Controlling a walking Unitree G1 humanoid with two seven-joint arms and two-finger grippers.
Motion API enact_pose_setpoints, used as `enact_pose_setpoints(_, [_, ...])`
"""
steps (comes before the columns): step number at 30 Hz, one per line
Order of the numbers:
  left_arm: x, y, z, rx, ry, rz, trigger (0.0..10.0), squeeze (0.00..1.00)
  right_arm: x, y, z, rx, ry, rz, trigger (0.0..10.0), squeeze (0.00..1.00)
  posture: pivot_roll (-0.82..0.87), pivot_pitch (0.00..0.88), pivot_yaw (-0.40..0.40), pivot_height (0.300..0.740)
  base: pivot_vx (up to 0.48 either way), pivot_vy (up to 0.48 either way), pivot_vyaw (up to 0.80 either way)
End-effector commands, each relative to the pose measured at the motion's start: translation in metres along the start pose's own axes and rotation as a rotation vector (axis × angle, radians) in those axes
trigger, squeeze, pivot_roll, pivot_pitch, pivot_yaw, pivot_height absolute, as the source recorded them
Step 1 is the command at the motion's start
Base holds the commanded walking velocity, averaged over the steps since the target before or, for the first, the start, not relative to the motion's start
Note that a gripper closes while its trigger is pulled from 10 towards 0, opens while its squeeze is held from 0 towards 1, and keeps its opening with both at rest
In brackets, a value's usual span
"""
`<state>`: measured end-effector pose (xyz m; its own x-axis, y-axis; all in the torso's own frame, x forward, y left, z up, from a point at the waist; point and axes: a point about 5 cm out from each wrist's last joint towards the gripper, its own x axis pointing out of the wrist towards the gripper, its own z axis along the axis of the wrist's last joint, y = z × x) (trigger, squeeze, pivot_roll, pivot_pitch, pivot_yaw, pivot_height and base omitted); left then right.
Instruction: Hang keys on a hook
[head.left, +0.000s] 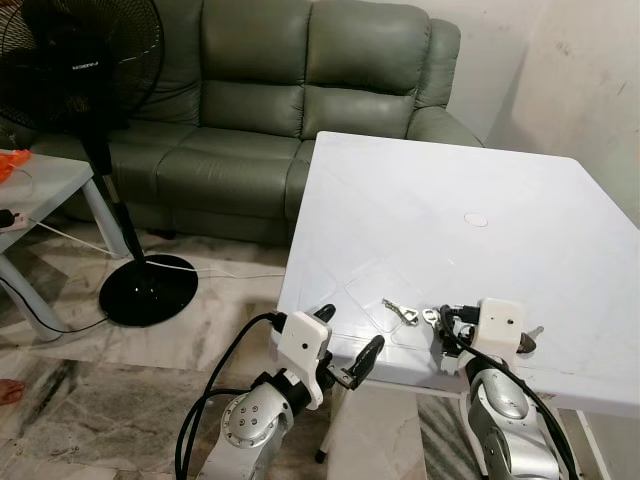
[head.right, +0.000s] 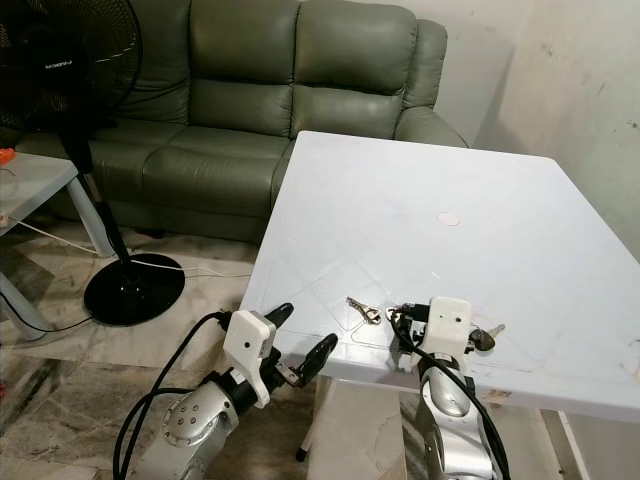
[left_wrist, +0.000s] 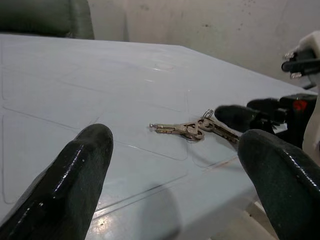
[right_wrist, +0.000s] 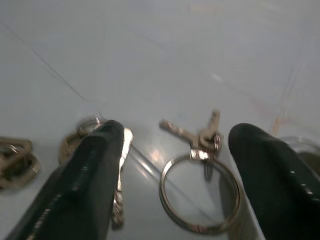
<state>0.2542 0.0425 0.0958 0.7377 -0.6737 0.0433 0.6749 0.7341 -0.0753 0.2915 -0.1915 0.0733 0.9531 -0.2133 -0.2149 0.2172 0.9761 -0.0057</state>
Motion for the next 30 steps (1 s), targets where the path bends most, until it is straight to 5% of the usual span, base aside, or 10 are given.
enact_pose_setpoints(1, [0.001,-0.003,0.004,-0.006,-0.013,-0.008,10.0,0.0,0.002,-0.004,-0.004,0.013,0.032,-0.03,4.2,0.0,-0.03,0.056,-0.074,0.74,0.0,0.0,0.0])
enact_pose_setpoints(5, [0.001,-0.003,0.004,-0.005,-0.013,-0.004,10.0,0.0,0.002,-0.008,-0.007,0.022,0.045,-0.052,3.7,0.0,-0.02,0.055,-0.074,0.74,0.0,0.0,0.0])
enact_pose_setpoints(6, [0.001,-0.003,0.004,-0.004,-0.013,-0.003,10.0,0.0,0.001,-0.008,-0.007,0.028,0.042,-0.054,0.1,0.0,-0.02,0.056,-0.074,0.74,0.0,0.0,0.0])
enact_pose_setpoints(8, [0.001,-0.003,0.004,-0.004,-0.013,-0.002,10.0,0.0,0.001,-0.009,-0.007,0.034,0.043,-0.061,1.2,0.0,-0.02,0.056,-0.074,0.74,0.0,0.0,0.0])
enact_pose_setpoints(16, [0.001,-0.004,0.004,-0.007,-0.01,0.0,10.0,0.0,0.0,-0.012,-0.001,0.079,-0.003,-0.068,0.0,0.0,-0.02,0.057,-0.072,0.74,0.0,0.0,0.0])
enact_pose_setpoints(17, [0.001,-0.004,0.004,-0.007,-0.009,0.0,10.0,0.0,0.001,-0.011,-0.003,0.092,0.021,-0.059,1.1,0.0,-0.02,0.056,-0.071,0.74,0.0,0.0,0.0])
enact_pose_setpoints(23, [0.002,-0.004,0.004,-0.009,-0.009,-0.001,10.0,0.0,0.0,-0.008,0.002,0.099,-0.015,-0.048,0.0,0.0,-0.02,0.056,-0.07,0.74,0.0,0.0,0.0])
enact_pose_setpoints(24, [0.002,-0.004,0.004,-0.013,-0.009,0.0,10.0,0.0,0.001,-0.007,0.0,0.104,0.017,-0.047,6.5,0.0,-0.02,0.055,-0.07,0.74,0.0,0.0,0.0])
enact_pose_setpoints(26, [0.002,-0.004,0.004,-0.014,-0.01,0.0,10.0,0.0,0.001,-0.006,0.002,0.111,-0.002,-0.043,6.7,0.0,-0.02,0.054,-0.071,0.74,0.0,0.0,0.0])
enact_pose_setpoints(30, [0.003,-0.005,0.004,-0.014,-0.012,0.001,10.0,0.0,0.002,-0.004,0.003,0.106,-0.005,-0.047,10.0,0.0,-0.02,0.051,-0.071,0.74,0.0,0.0,0.0])
